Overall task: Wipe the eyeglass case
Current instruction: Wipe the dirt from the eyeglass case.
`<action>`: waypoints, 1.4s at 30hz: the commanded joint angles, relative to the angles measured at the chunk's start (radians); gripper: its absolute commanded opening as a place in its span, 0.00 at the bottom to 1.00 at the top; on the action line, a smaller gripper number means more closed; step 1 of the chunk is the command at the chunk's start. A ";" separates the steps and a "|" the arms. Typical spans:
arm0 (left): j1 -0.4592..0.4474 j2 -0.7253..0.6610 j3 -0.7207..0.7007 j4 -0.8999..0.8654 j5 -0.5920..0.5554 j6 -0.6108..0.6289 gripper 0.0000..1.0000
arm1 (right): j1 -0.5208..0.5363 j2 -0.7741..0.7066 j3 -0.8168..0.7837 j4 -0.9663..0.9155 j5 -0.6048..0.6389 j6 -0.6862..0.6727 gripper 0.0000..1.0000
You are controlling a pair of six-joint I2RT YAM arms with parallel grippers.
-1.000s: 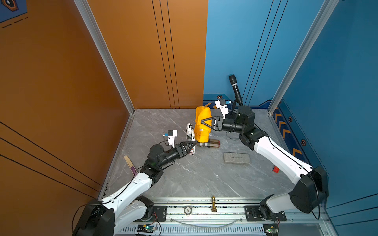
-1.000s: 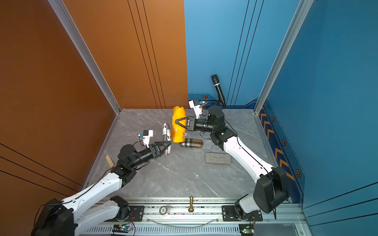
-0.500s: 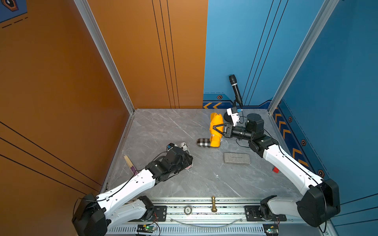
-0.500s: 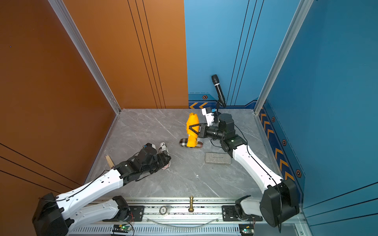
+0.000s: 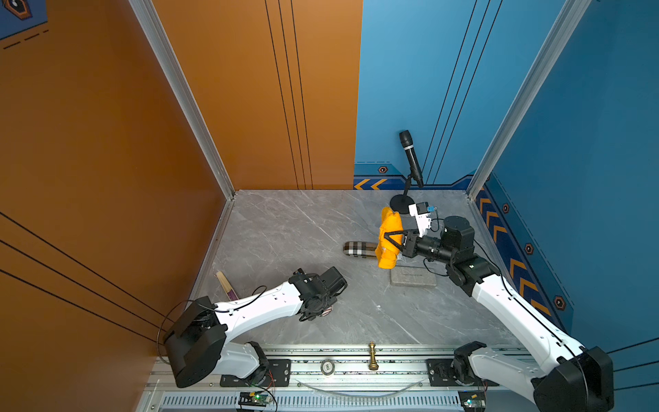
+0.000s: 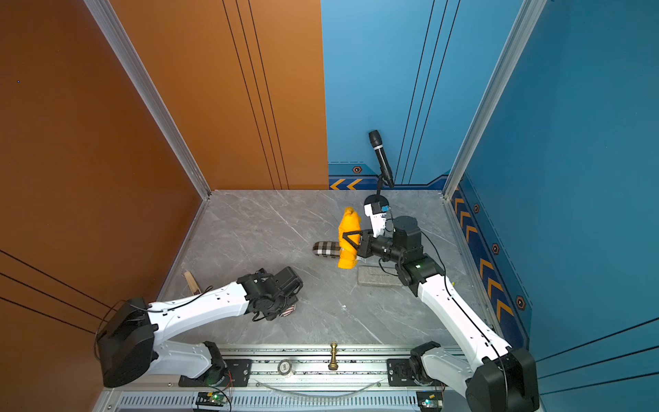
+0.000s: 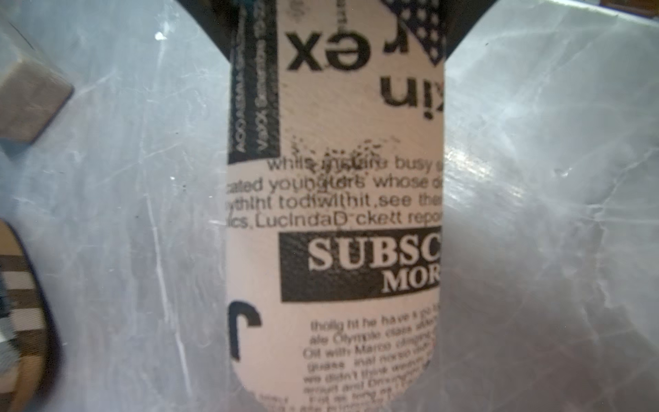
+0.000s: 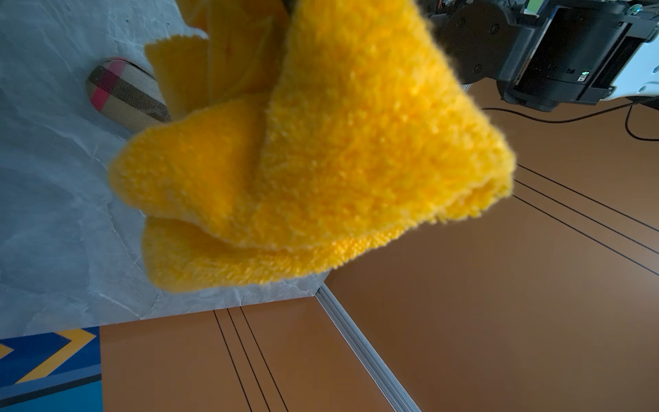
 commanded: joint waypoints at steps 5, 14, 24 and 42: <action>-0.042 0.095 0.025 -0.076 0.046 -0.120 0.55 | -0.024 -0.057 -0.079 0.037 0.037 -0.020 0.00; -0.052 0.179 0.076 -0.075 0.089 -0.125 0.90 | -0.027 -0.090 -0.105 0.048 0.052 -0.002 0.00; -0.044 0.207 0.118 0.038 0.132 -0.065 0.92 | -0.026 -0.112 -0.106 0.023 0.058 -0.007 0.00; 0.041 0.122 0.307 -0.188 0.246 0.820 0.88 | -0.018 -0.053 -0.047 -0.069 0.076 -0.037 0.00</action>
